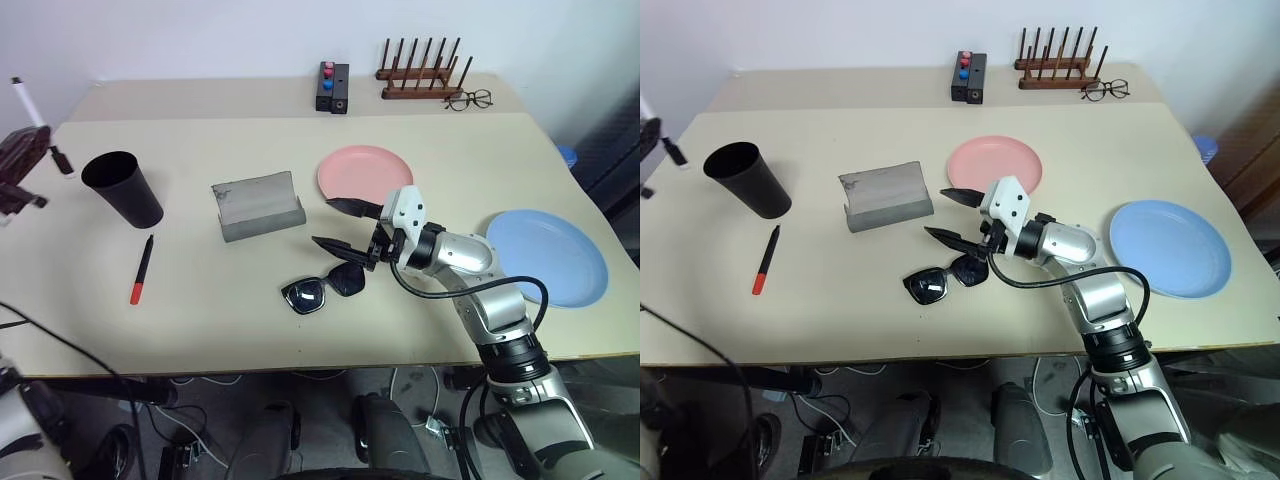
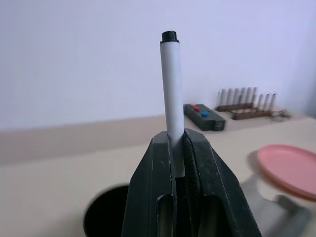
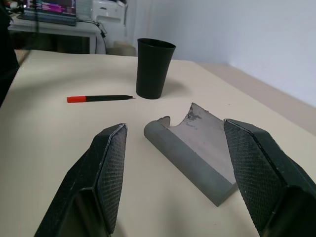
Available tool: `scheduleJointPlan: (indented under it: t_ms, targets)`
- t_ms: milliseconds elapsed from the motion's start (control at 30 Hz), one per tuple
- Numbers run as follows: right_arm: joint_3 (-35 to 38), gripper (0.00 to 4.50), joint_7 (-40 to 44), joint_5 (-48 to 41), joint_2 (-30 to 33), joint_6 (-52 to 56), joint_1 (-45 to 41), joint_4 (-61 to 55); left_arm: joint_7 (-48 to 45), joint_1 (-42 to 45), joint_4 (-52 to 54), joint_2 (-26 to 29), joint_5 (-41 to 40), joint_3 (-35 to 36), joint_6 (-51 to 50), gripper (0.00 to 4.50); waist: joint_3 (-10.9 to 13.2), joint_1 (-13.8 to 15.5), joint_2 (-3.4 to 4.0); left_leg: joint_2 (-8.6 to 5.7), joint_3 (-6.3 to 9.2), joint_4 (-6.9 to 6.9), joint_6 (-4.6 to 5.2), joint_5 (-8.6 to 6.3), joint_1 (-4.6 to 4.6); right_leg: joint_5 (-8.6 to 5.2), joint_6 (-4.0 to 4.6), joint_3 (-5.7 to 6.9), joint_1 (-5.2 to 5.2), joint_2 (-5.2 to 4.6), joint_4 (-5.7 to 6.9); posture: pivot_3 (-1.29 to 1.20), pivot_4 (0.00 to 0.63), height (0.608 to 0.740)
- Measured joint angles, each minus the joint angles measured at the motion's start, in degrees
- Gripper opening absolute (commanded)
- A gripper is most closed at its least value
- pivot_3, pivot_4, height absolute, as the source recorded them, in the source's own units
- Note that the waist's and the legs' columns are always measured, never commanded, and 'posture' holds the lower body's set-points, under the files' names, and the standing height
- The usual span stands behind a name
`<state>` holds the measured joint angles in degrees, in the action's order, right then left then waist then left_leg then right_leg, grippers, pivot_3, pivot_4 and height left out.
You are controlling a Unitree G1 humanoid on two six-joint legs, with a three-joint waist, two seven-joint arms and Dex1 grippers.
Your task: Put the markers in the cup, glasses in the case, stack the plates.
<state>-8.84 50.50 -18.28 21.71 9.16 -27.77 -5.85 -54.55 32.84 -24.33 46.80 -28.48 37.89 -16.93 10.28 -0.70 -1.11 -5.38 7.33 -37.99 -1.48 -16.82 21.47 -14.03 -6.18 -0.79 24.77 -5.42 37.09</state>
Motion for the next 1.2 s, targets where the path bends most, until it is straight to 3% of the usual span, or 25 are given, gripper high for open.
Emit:
scheduleJointPlan:
  t_ms: [267, 433, 900, 1000, 1200]
  targets:
    - [0.8, 3.17, -1.4, 0.0, 0.3, 0.4, 1.4, -1.3, 5.7, 14.0, -21.3, -2.4, 5.9, -5.8, 22.5, 0.04, 0.0, -0.2, -0.03, 0.00, -0.08, -0.01, 0.00, 0.00, 0.06, 0.01, -0.01, -0.02, 0.10, 0.00, 0.00, 0.00, 0.150, 0.740]
    - [0.9, 3.17, -2.3, 0.0, 0.8, 0.6, 2.3, -2.5, 9.1, 16.8, -30.9, -2.5, 9.3, -8.2, 32.9, 0.04, 0.0, -0.3, -0.03, 0.00, -0.12, -0.01, 0.00, 0.00, 0.05, 0.01, -0.02, -0.05, 0.12, 0.10, 0.03, 0.00, 0.150, 0.740]
    - [1.3, 3.17, -3.1, -0.1, 1.8, 1.8, 3.1, -3.9, 8.3, 12.0, -36.6, -5.6, 6.5, -7.7, 36.1, 0.04, 0.0, -0.2, -0.05, 0.00, -0.12, -0.02, 0.04, -0.02, 0.06, 0.01, -0.02, -0.05, 0.12, 0.12, 0.06, 0.00, 0.150, 0.740]
    - [1.3, 3.17, -3.0, -0.1, 1.8, 1.8, 3.1, -3.9, 8.1, 11.7, -36.6, -5.9, 6.5, -7.8, 36.3, 1.15, 0.0, -0.2, -0.05, 0.00, -0.12, -0.03, 0.05, -0.02, 0.06, 0.01, -0.02, -0.05, 0.11, 0.13, 0.05, 0.00, 0.150, 0.740]
    - [1.3, 3.17, -3.0, -0.1, 1.8, 1.8, 3.1, -3.9, 8.1, 11.7, -36.1, -5.9, 6.5, -7.8, 36.5, 4.21, 0.0, -0.2, -0.05, 0.00, -0.12, -0.03, 0.08, -0.04, 0.06, 0.01, -0.02, -0.05, 0.11, 0.13, 0.05, 0.00, 0.150, 0.740]
